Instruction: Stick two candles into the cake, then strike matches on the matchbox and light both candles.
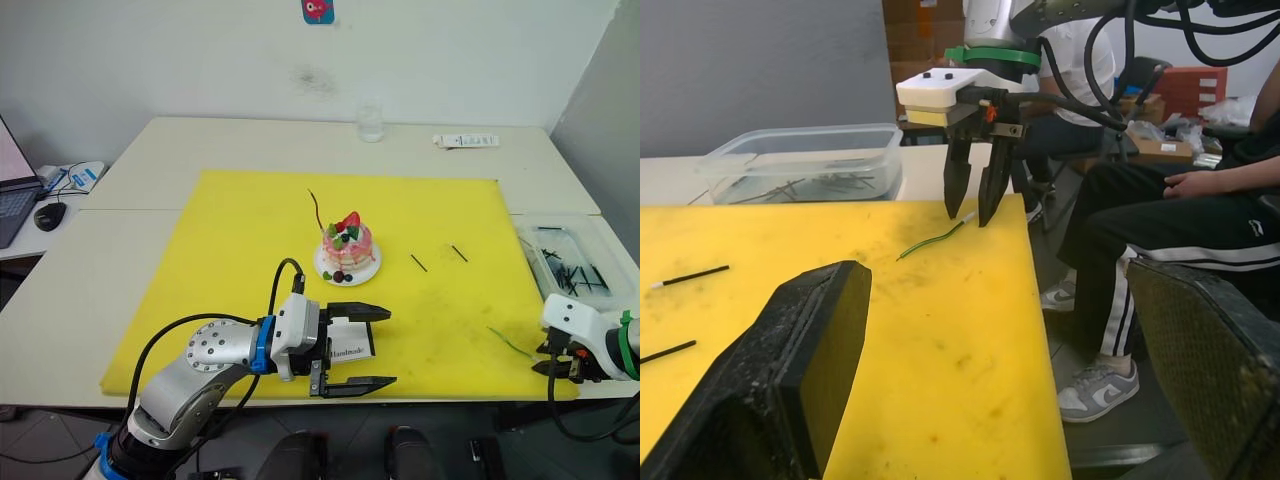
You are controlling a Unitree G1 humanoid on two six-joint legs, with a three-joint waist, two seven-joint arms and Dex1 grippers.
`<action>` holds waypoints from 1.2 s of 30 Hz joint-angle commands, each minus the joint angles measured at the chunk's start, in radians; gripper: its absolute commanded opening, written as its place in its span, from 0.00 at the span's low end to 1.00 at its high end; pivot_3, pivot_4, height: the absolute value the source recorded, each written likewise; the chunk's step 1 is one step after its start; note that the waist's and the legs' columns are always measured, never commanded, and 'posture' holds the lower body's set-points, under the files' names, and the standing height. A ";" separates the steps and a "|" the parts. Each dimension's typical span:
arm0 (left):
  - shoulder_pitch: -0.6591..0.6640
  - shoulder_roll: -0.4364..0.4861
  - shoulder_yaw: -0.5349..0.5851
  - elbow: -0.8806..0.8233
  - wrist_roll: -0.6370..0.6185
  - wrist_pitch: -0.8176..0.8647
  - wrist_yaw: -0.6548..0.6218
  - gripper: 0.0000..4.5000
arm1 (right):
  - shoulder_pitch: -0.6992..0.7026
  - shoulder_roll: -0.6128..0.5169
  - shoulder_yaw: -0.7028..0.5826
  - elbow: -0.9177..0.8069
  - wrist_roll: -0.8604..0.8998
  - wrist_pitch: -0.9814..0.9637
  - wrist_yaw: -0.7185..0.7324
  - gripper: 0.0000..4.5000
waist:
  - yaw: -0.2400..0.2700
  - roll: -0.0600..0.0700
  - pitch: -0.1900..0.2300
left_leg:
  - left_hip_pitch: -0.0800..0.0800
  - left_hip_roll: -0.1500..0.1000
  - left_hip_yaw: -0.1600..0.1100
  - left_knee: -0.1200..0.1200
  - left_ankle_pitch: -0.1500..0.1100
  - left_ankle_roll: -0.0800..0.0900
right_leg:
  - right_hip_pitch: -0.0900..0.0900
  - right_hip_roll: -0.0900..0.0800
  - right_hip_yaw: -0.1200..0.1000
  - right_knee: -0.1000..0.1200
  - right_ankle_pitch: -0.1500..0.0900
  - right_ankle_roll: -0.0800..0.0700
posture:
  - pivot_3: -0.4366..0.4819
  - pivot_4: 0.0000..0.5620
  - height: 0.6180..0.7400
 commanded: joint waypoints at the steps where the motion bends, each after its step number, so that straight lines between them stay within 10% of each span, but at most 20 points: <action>1: -0.019 -0.004 -0.004 -0.055 -0.006 -0.013 -0.001 1.00 | -0.018 -0.004 0.005 -0.033 0.008 0.027 -0.003 0.36 | 0.000 0.000 0.000 | 0.000 0.000 0.000 0.000 0.000 0.000 | 0.000 0.000 0.000 0.000 0.000 0.000 | 0.48 0.27 1.00; 6: -0.032 -0.012 -0.006 -0.057 -0.011 -0.016 -0.005 1.00 | -0.014 -0.006 0.015 -0.037 0.002 0.028 -0.004 0.36 | 0.000 0.000 0.000 | 0.000 0.000 0.000 0.000 0.000 0.000 | 0.000 0.000 0.000 0.000 0.000 0.000 | 0.48 0.27 1.00; 12: -0.028 -0.016 -0.015 -0.043 -0.003 -0.041 -0.018 1.00 | -0.019 -0.023 0.025 -0.033 0.006 0.032 0.018 0.01 | 0.000 0.000 0.000 | 0.000 0.000 0.000 0.000 0.000 0.000 | 0.000 0.000 0.000 0.000 0.000 0.000 | 0.48 0.27 1.00; 22: 0.035 0.013 0.013 0.005 0.035 -0.126 -0.028 1.00 | -0.210 0.062 0.002 -0.114 0.145 0.142 -0.008 0.00 | -0.006 0.000 0.000 | 0.000 0.001 0.000 0.000 0.000 0.000 | -0.001 0.001 0.001 0.001 0.000 0.000 | 0.48 0.27 1.00; 28: 0.116 -0.008 0.160 -0.049 -0.022 -0.029 0.145 1.00 | -0.595 0.641 -0.037 -0.135 0.307 0.230 -0.435 0.00 | -0.018 -0.005 0.002 | 0.001 0.003 -0.006 0.000 0.000 0.000 | -0.001 0.009 0.002 0.003 0.004 0.001 | 0.48 0.27 1.00; 36: 0.012 -0.103 0.310 -0.018 -0.032 0.096 0.405 1.00 | -0.669 1.137 0.059 0.009 0.196 -0.118 -0.729 0.00 | 0.001 -0.004 0.002 | -0.001 0.004 -0.007 0.000 0.000 0.000 | -0.003 0.009 0.002 0.010 0.001 -0.001 | 0.48 0.27 1.00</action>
